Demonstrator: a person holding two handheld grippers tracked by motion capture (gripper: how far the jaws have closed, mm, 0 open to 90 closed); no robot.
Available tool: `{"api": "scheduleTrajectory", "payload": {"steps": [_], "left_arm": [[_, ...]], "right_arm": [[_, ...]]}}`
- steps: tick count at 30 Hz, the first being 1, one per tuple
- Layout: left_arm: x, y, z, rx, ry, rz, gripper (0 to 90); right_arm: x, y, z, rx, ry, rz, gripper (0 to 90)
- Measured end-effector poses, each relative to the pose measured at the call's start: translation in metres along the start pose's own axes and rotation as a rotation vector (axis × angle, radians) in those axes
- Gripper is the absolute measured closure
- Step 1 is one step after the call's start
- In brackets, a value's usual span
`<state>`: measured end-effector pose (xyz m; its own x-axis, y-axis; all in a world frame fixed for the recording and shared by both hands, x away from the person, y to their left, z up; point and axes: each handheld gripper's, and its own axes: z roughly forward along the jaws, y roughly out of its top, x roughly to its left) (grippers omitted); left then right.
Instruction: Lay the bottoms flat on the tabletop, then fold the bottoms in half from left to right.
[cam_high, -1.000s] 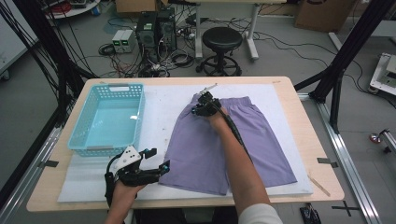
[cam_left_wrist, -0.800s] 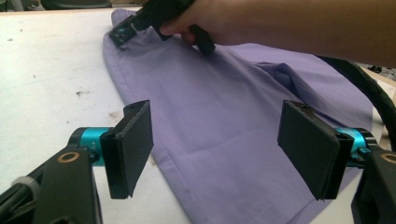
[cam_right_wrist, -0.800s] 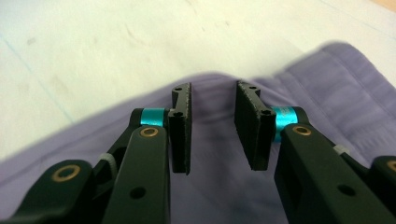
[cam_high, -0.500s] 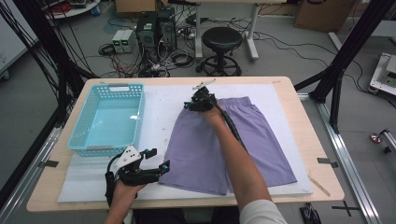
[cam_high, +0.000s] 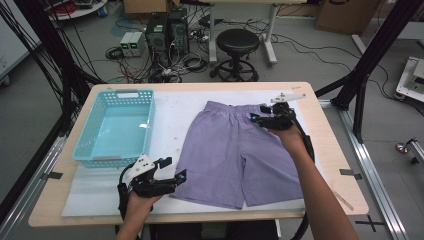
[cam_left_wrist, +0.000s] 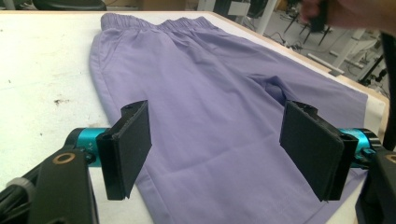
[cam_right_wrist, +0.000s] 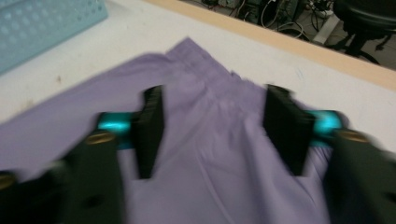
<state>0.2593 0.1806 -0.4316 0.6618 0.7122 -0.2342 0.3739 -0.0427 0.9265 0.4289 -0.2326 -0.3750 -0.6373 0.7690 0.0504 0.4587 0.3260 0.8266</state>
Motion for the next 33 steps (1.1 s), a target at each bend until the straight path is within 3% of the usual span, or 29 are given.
{"api": "scheduleTrajectory", "payload": {"steps": [3, 6, 13, 14, 16, 18, 22, 27, 30, 33], "left_arm": [[-0.001, 0.001, 0.001, -0.003, -0.004, -0.008, 24.9], [-0.001, 0.001, 0.004, -0.002, -0.010, -0.014, 24.9], [0.000, 0.002, 0.008, 0.000, -0.026, -0.022, 24.9], [0.001, 0.002, 0.008, -0.001, -0.028, -0.020, 24.9], [0.002, 0.002, 0.008, -0.008, -0.028, -0.029, 24.9], [0.002, 0.002, 0.007, -0.012, -0.028, -0.034, 24.9], [0.003, 0.003, 0.006, -0.016, -0.017, -0.032, 24.9], [0.002, 0.002, 0.006, -0.013, 0.019, -0.025, 20.5], [0.000, 0.002, 0.006, -0.008, 0.021, -0.018, 20.5], [-0.002, 0.002, 0.007, 0.003, 0.023, -0.009, 20.5]], "right_arm": [[0.000, -0.021, 0.006, 0.068, 0.009, -0.005, 61.4], [0.009, -0.034, 0.026, 0.103, 0.023, -0.007, 60.7], [0.036, -0.037, 0.076, 0.213, 0.060, -0.087, 66.7], [0.039, -0.039, 0.081, 0.239, 0.053, -0.105, 66.7], [0.040, -0.039, 0.081, 0.230, 0.045, -0.088, 63.9], [0.036, -0.038, 0.073, 0.225, 0.041, -0.073, 56.7], [0.021, -0.039, 0.037, 0.104, 0.015, -0.011, 44.6], [0.001, -0.054, -0.016, 0.009, -0.078, 0.034, 23.2], [-0.007, -0.066, -0.042, -0.012, -0.109, 0.057, 20.7], [-0.008, -0.078, -0.060, -0.021, -0.128, 0.044, 20.7]]}}
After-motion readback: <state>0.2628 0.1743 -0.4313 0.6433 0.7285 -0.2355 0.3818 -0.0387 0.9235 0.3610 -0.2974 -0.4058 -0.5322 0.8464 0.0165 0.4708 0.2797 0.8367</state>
